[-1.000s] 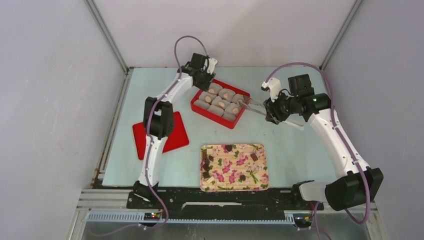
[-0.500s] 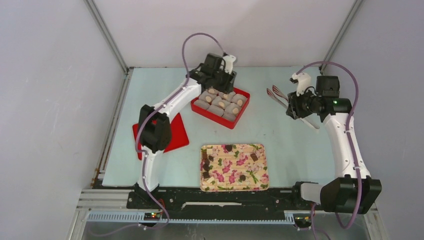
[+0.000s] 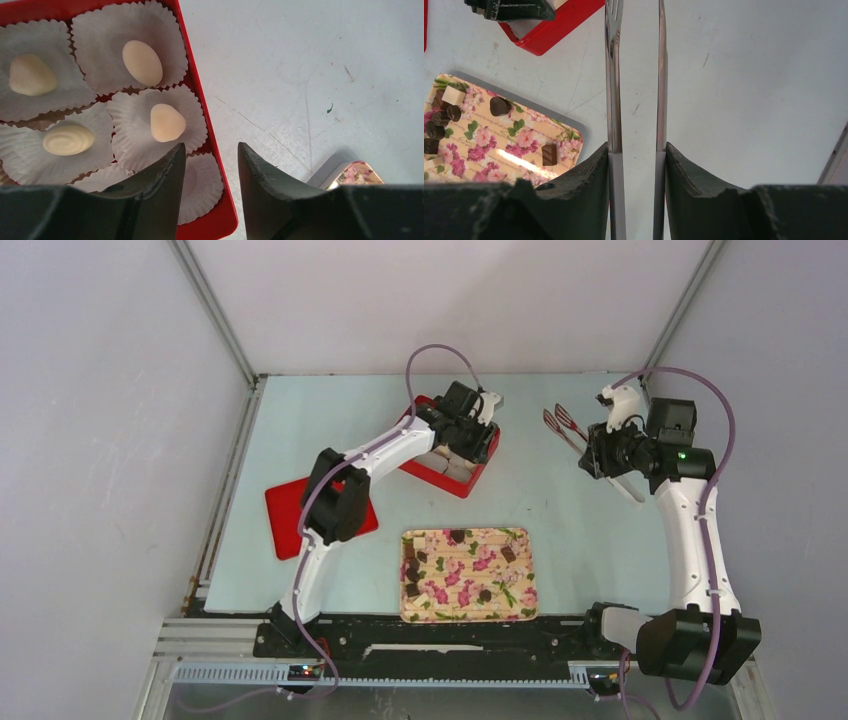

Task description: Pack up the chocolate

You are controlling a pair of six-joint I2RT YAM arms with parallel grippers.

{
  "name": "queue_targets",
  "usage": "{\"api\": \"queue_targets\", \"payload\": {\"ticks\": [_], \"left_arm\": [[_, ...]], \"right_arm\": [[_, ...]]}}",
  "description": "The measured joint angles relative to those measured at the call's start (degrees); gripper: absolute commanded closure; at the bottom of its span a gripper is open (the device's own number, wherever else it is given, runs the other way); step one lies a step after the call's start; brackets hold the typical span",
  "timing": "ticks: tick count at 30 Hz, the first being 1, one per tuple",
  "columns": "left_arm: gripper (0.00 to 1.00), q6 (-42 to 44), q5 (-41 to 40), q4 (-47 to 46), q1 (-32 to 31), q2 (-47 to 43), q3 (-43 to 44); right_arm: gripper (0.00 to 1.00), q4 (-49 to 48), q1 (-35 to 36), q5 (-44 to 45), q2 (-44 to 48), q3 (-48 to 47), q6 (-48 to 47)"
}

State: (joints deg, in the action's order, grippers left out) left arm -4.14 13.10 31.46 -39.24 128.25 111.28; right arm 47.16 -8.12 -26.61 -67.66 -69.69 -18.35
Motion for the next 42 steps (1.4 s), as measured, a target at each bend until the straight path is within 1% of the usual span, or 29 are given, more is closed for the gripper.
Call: {"api": "queue_targets", "payload": {"ticks": [9,12,16,20,24,28,34,42], "left_arm": [[0.79,-0.37,-0.35,1.7,-0.81,1.29,0.0],[0.89,-0.37,-0.26,2.03,-1.07,1.29,-0.07],[0.96,-0.42,0.37,1.42,-1.07,1.11,-1.14],[0.99,1.11,1.51,-0.46,-1.16,-1.88,-6.19],[1.0,6.93,2.99,-0.24,-1.6,-6.23,-12.24],[1.0,14.47,4.33,1.73,-2.38,-9.77,-16.74],[1.0,25.55,5.57,5.68,-3.74,-13.2,-20.55],[1.0,36.13,2.29,8.98,-5.29,-15.04,-22.08]], "right_arm": [[0.59,-0.15,-0.07,-1.6,0.0,0.52,0.07],[0.59,-0.17,-0.07,-2.01,0.0,0.55,0.07],[0.59,-0.2,-0.07,-2.58,0.0,0.55,0.07],[0.59,-0.2,-0.07,-3.19,0.0,0.55,0.07],[0.59,-0.24,-0.07,-3.82,-0.02,0.55,0.07],[0.59,-0.57,-0.07,-4.57,-0.07,0.55,0.07],[0.58,-0.72,-0.07,-5.57,-0.59,0.55,0.07],[0.58,-0.76,-0.04,-6.27,-0.92,0.55,0.04]]}}
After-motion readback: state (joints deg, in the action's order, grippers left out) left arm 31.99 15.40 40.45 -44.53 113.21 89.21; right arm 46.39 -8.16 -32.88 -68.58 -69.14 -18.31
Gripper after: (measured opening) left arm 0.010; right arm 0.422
